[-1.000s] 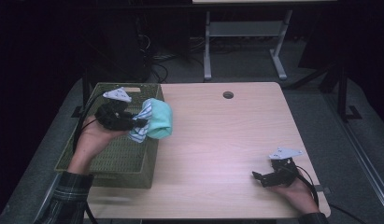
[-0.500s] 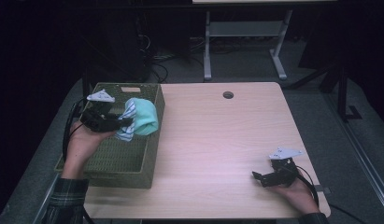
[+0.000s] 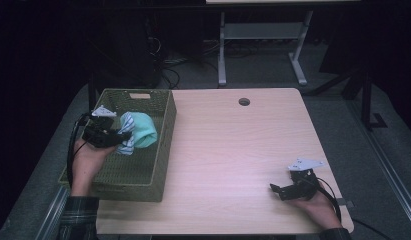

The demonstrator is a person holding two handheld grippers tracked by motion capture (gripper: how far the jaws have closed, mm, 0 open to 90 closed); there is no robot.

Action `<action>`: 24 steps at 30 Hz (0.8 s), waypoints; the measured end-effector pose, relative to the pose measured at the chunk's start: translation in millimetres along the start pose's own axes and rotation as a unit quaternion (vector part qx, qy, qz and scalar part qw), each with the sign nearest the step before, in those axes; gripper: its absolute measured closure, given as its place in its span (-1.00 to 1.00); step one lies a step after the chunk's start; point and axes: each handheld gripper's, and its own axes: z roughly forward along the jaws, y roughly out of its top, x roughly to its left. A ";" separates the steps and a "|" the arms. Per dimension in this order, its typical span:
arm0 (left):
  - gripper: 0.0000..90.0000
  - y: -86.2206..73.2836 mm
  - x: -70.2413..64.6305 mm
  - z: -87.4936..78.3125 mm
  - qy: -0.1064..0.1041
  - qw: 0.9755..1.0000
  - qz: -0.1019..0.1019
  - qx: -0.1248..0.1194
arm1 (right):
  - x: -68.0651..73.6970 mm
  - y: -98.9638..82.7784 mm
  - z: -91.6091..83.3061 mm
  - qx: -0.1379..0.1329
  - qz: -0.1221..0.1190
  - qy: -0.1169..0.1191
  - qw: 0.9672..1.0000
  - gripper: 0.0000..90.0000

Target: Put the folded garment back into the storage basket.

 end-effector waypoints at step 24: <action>0.62 -35.8 5.9 49.0 -0.013 0.999 -0.010 0.049 | -0.1 0.0 0.0 0.000 -0.001 0.000 1.000 -0.98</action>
